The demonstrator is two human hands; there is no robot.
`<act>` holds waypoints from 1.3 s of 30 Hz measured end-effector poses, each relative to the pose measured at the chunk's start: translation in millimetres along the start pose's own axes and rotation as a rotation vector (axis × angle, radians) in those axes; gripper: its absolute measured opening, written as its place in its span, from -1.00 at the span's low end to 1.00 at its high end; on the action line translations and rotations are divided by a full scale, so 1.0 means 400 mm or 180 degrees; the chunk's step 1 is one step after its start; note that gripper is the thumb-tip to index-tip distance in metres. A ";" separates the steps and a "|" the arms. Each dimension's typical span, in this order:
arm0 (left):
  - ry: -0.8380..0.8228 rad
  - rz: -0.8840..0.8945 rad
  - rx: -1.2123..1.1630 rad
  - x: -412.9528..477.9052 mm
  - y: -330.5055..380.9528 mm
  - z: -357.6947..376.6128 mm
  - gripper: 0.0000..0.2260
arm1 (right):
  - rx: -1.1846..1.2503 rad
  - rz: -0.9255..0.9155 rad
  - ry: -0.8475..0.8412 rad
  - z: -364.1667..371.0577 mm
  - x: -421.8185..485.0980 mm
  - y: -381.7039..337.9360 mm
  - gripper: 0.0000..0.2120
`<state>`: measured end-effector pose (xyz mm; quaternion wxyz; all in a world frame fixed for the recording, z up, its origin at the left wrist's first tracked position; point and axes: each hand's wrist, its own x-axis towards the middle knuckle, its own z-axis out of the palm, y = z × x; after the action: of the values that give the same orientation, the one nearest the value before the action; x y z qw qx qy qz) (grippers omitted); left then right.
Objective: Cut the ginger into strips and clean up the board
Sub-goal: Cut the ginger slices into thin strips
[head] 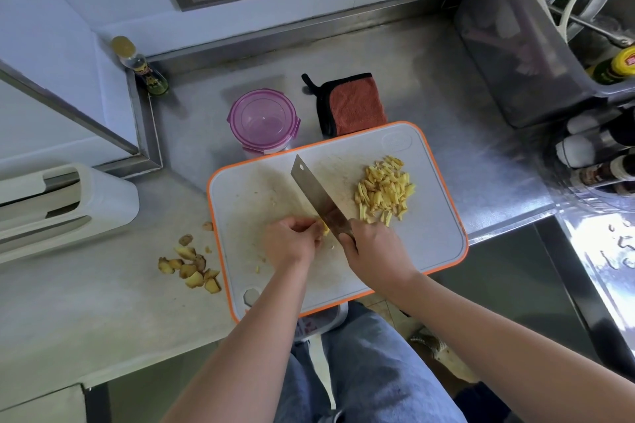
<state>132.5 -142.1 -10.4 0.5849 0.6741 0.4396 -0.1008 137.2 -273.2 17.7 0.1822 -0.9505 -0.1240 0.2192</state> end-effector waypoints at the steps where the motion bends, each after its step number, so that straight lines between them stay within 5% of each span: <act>1: -0.0003 0.0000 0.0007 0.001 0.000 0.001 -0.82 | 0.0005 0.0008 0.0003 0.002 0.000 -0.001 -0.79; 21: 0.0040 0.0160 0.0105 0.007 -0.020 -0.001 -0.75 | 0.0149 -0.0102 0.0329 0.005 0.026 -0.021 -0.76; 39: 0.0092 0.0257 0.0199 0.013 -0.028 0.008 -0.93 | -0.0230 0.0085 0.0034 0.030 0.034 -0.036 -0.76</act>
<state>128.7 -143.1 -22.5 0.5607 0.7106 0.4172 -0.0810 141.3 -252.3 8.6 0.1454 -0.9591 -0.1183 0.2120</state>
